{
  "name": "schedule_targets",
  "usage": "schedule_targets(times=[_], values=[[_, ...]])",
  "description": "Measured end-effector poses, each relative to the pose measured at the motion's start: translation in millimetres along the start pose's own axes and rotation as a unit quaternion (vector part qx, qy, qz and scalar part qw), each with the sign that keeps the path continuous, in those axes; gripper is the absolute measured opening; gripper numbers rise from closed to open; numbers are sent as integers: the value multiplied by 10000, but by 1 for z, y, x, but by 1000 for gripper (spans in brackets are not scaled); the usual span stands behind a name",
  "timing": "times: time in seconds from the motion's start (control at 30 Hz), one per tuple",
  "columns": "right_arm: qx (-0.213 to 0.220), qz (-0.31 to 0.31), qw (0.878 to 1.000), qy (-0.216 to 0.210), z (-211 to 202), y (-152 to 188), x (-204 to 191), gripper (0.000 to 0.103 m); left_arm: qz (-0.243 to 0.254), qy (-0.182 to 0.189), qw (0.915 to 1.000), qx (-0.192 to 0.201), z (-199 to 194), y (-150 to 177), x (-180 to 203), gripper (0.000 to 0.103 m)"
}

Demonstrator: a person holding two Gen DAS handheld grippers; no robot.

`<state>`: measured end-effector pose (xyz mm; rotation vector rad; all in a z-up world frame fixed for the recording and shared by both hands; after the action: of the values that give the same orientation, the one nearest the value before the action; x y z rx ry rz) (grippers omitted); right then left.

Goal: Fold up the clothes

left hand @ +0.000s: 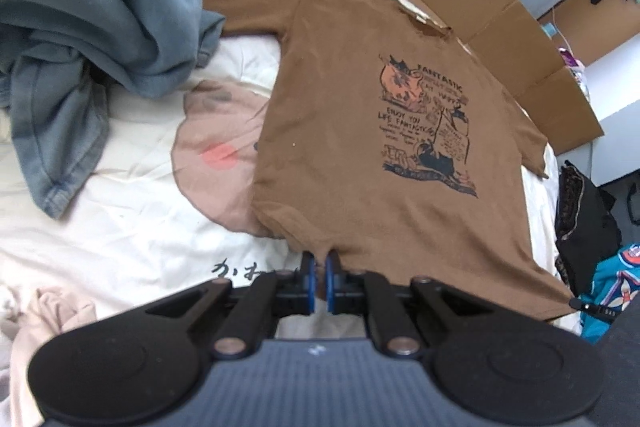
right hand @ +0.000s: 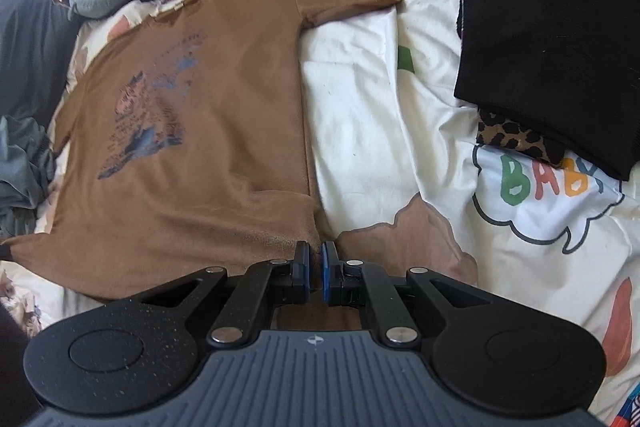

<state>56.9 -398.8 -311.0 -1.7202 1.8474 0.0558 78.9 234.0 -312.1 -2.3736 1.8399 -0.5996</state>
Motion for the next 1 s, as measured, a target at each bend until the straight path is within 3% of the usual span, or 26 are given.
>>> schedule_targets(times=[0.27, 0.47, 0.73, 0.87, 0.97, 1.0], values=[[452, 87, 9987, -235, -39, 4, -10, 4, -48, 17, 10000, 50, -27, 7, -5, 5], [494, 275, 9984, -93, -54, 21, 6, 0, -176, -94, 9998, -44, -33, 15, -17, 5], [295, 829, 9960, -157, -27, 67, 42, 0, -121, -383, 9987, -303, -18, 20, -21, 5], [117, 789, 9965, -259, -5, 78, 41, 0, -83, -505, 9979, -391, -12, 18, -19, 5], [-37, 588, 9976, -353, 13, 80, 34, 9, -68, -567, 9974, -432, -9, 16, -19, 5], [-98, 528, 9979, -369, 20, 81, 32, 19, -73, -585, 9973, -442, -8, 16, -18, 5]])
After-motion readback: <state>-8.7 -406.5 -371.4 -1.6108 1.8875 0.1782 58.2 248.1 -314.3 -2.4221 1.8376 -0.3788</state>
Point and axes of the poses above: each gripper's, at about its wrist camera, not at the fingertips, and z roughly the way its jaws point, x to its right, y to its underside, the point moved 2 cm from there along z, roughly the way its jaws point, and after that the axes turned 9 degrees about -y, right-handed, at the moved point
